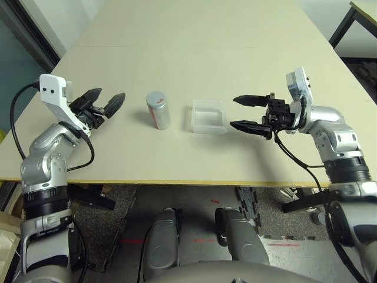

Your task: Pour the medicine from the bottle into the box.

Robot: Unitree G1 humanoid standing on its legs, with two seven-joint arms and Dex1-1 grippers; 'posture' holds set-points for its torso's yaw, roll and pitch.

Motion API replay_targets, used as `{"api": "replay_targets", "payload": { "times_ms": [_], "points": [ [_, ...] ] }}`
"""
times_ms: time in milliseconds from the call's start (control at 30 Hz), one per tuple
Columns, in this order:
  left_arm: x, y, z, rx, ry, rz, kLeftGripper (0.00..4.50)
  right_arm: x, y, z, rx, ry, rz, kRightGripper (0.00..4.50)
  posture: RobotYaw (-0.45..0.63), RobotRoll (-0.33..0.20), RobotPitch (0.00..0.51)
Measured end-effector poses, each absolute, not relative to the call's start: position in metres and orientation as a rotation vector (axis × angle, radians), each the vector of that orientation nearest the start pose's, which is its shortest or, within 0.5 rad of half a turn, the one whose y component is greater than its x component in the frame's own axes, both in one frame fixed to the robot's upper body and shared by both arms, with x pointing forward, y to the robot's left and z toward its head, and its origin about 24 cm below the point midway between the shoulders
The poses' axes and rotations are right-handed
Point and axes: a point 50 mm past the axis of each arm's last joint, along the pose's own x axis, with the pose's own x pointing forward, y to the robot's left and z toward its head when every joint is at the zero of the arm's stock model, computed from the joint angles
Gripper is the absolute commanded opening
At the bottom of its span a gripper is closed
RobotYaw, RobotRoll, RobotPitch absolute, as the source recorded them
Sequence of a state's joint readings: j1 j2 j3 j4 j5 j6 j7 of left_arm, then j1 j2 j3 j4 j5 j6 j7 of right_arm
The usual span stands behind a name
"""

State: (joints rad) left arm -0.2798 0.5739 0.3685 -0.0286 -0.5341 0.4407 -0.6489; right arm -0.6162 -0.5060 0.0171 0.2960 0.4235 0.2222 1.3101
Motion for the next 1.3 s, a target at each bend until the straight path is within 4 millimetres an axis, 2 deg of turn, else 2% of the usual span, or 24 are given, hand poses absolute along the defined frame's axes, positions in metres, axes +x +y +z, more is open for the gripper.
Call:
{"api": "replay_targets", "payload": {
  "times_ms": [367, 567, 1300],
  "points": [
    [0.258, 0.238, 0.141, -0.054, -0.042, -0.625, 4.47, 0.323, -0.174, 0.153, -0.151, -0.030, 1.313, 4.50, 0.04, 0.000, 0.162],
    [0.261, 0.226, 0.134, -0.035, -0.062, -0.637, 4.47, 0.324, -0.175, 0.153, -0.162, -0.036, 1.308, 4.50, 0.03, 0.000, 0.159],
    [0.289, 0.206, 0.102, 0.023, -0.101, -0.557, 4.47, 0.326, -0.175, 0.154, -0.171, -0.045, 1.282, 4.50, 0.01, 0.000, 0.138]
  ]
}}
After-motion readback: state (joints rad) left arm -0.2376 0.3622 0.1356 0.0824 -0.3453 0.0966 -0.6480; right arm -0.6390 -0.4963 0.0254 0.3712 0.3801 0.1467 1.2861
